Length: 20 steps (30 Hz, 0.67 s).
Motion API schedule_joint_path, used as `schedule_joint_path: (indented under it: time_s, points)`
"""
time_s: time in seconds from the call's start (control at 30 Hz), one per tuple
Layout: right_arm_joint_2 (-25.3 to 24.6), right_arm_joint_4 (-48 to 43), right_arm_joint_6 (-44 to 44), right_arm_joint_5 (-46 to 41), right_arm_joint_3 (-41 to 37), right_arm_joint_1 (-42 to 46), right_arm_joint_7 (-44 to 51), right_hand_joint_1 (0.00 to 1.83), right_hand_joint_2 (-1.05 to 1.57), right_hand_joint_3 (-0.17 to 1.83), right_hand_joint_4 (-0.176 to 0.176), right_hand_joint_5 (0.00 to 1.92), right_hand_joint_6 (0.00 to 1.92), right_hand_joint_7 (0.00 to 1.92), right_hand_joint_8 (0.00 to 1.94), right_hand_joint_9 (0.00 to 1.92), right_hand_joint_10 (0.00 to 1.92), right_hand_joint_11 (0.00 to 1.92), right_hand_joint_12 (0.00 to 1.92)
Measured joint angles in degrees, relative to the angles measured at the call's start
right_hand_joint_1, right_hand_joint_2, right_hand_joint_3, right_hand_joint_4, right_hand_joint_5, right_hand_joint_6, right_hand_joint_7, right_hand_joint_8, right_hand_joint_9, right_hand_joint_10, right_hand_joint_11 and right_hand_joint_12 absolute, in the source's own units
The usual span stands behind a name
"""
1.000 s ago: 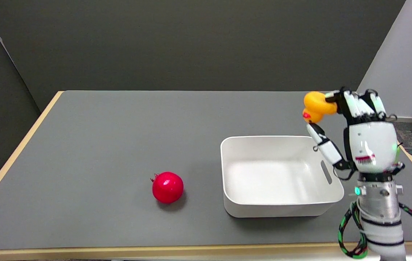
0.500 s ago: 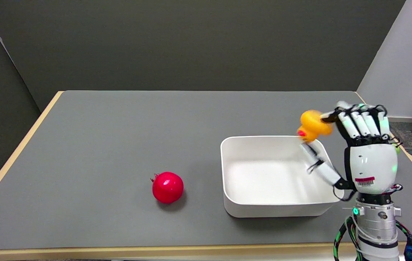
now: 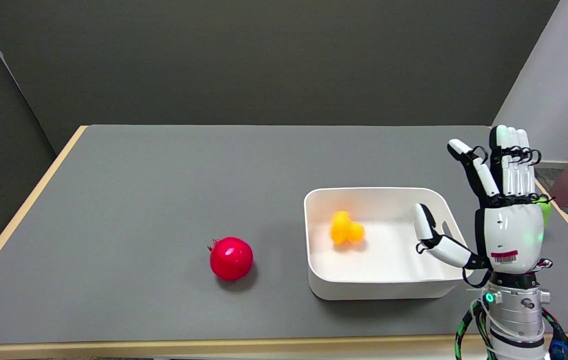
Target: Place the yellow duck into the white box.
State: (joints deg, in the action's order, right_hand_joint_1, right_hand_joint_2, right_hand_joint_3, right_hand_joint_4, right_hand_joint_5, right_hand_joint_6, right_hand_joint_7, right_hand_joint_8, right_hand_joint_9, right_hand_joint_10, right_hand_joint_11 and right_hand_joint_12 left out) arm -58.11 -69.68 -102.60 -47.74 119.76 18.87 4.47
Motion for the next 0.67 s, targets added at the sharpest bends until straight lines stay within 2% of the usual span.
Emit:
schedule_joint_path:
  time_s: [0.37,0.67]
  points:
    - [1.20,-1.84,-0.40,1.29,1.08,-2.30,-3.36,0.28,0.72,0.78,0.044,0.08,0.29,0.00,0.00,0.00,0.00,0.00,0.00]
    - [4.33,-6.24,-0.40,1.16,1.29,-4.10,-4.57,0.25,0.73,0.79,0.037,0.07,0.28,0.00,0.00,0.00,0.00,0.00,0.00]
